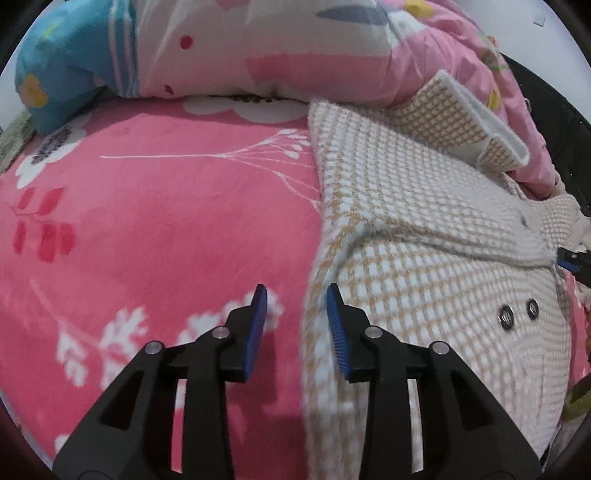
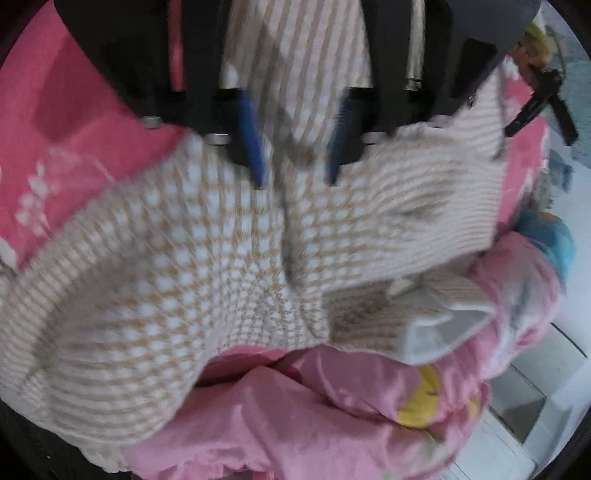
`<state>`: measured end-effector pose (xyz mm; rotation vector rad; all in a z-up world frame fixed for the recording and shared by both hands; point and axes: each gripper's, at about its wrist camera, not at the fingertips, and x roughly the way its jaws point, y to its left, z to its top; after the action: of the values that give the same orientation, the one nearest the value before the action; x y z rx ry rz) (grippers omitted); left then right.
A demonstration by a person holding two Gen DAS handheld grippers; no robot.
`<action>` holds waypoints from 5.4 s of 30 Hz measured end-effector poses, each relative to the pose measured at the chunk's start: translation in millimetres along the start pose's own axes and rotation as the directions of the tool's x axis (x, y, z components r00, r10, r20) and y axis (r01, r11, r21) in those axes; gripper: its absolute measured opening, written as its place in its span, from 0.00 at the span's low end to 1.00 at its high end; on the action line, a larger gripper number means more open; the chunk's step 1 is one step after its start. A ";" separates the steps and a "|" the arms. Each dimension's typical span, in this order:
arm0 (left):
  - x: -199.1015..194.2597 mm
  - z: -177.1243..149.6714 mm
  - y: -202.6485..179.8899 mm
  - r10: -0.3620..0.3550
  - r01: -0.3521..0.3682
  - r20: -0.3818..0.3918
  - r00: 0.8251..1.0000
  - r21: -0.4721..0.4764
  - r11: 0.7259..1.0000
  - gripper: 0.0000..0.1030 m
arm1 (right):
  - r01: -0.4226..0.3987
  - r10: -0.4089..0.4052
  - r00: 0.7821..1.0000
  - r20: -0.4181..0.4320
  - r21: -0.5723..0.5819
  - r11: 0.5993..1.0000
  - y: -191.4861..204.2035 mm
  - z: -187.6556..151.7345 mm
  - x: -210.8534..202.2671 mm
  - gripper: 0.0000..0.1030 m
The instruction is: Fold large clothes
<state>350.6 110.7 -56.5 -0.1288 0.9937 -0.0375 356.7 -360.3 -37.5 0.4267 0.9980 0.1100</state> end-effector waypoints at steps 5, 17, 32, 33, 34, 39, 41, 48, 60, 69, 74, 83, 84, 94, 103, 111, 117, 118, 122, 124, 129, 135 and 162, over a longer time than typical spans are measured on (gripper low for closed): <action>-45.6 -38.5 8.4 -0.004 0.004 0.000 1.000 -0.006 1.000 0.33 | -0.063 0.062 0.998 -0.022 -0.019 0.998 -15.4 -63.5 -54.3 0.63; -88.0 -172.6 -0.5 -0.132 0.124 -0.062 0.989 -0.122 0.985 0.38 | -0.184 0.205 0.972 -0.114 0.172 0.968 -75.5 -211.3 -78.7 0.65; -89.3 -222.7 -11.3 -0.226 0.213 -0.049 0.973 -0.189 0.959 0.35 | -0.355 0.407 0.902 -0.143 0.291 0.888 -58.4 -263.2 -61.6 0.56; -88.7 -224.0 -11.4 -0.230 0.217 -0.049 0.972 -0.192 0.957 0.35 | -0.357 0.412 0.899 -0.148 0.296 0.886 -56.9 -266.0 -59.3 0.54; -87.6 -225.0 -9.8 -0.242 0.227 -0.049 0.969 -0.206 0.952 0.35 | -0.359 0.417 0.896 -0.152 0.304 0.882 -55.9 -269.5 -55.7 0.53; -82.3 -228.6 -1.8 -0.288 0.266 -0.054 0.956 -0.258 0.929 0.35 | -0.359 0.424 0.891 -0.163 0.318 0.877 -49.7 -281.4 -46.1 0.48; -82.1 -230.8 -0.3 -0.298 0.273 -0.058 0.953 -0.271 0.923 0.35 | -0.344 0.403 0.901 -0.162 0.301 0.889 -44.4 -282.2 -47.6 0.47; -83.3 -233.9 -3.9 -0.285 0.255 -0.082 0.955 -0.270 0.929 0.29 | -0.323 0.380 0.907 -0.181 0.281 0.904 -36.9 -294.1 -44.3 0.31; -157.6 -224.2 -19.3 -0.111 0.113 0.082 0.990 -0.019 0.993 0.07 | -0.294 0.293 0.956 0.016 0.063 0.954 -10.1 -266.9 -138.8 0.09; -226.6 -234.3 -34.1 -0.138 0.123 0.113 0.984 0.133 0.984 0.06 | -0.287 0.286 0.955 0.085 0.005 0.958 -30.3 -279.2 -207.1 0.08; -209.7 -270.9 -28.6 -0.182 0.184 -0.026 0.983 0.093 0.978 0.07 | -0.230 0.231 0.973 -0.007 0.080 0.970 -59.7 -304.2 -182.7 0.09; -176.2 -276.2 -22.9 -0.110 0.121 -0.106 0.988 0.109 0.987 0.20 | 0.090 -0.088 0.991 -0.096 0.009 0.996 -65.0 -291.7 -153.3 0.51; -178.7 -272.9 -20.8 -0.108 0.118 -0.096 0.990 0.108 0.987 0.22 | 0.148 -0.151 0.986 -0.072 -0.037 0.988 -55.7 -284.5 -158.4 0.53; -164.5 -208.7 -32.5 -0.085 0.081 0.027 0.996 0.141 0.987 0.22 | 0.058 -0.045 0.998 0.052 -0.281 0.958 40.3 -224.6 -159.3 0.56; -84.4 -171.0 -54.1 0.061 -0.055 -0.024 0.998 0.209 0.976 0.22 | -0.065 -0.083 0.966 -0.245 -0.540 0.839 134.0 -237.8 -24.0 0.43; -72.6 -168.3 -43.4 0.032 -0.026 -0.025 0.999 0.230 0.973 0.25 | 0.022 -0.232 0.936 -0.264 -0.615 0.788 115.9 -262.4 -46.9 0.39; -69.9 -165.9 -44.3 0.033 -0.024 -0.031 0.999 0.255 0.967 0.25 | -0.072 -0.068 0.984 -0.167 -0.710 0.701 187.3 -268.2 -69.7 0.39; -68.8 -165.7 -44.5 0.035 -0.025 -0.032 0.999 0.260 0.965 0.25 | -0.084 -0.049 0.985 -0.164 -0.715 0.694 196.7 -267.8 -64.2 0.39; -67.2 -164.2 -43.4 0.028 -0.018 -0.036 0.999 0.257 0.966 0.25 | -0.104 -0.139 0.948 -0.286 -0.691 0.715 183.0 -274.1 -6.7 0.38; -67.3 -163.1 -41.5 0.013 -0.003 -0.039 0.999 0.248 0.969 0.25 | -0.098 -0.158 0.943 -0.292 -0.699 0.709 165.5 -281.1 -0.2 0.38; -68.6 -163.7 -38.6 -0.001 0.010 -0.036 0.999 0.239 0.971 0.24 | -0.095 -0.137 0.954 -0.266 -0.706 0.702 181.0 -272.7 -37.0 0.38; -68.8 -163.6 -38.7 0.001 0.008 -0.042 0.999 0.221 0.975 0.24 | -0.188 0.073 0.978 -0.193 -0.681 0.708 217.9 -245.9 -41.0 0.41; -70.1 -90.2 -110.4 -0.079 0.073 0.035 0.996 0.158 0.985 0.79 | 0.238 -0.246 0.969 0.014 -0.315 0.919 77.7 -147.1 -14.9 0.89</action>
<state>239.9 -0.7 -32.8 -0.0231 0.9404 -0.1817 234.1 -249.9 -63.7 0.0075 1.0298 0.0498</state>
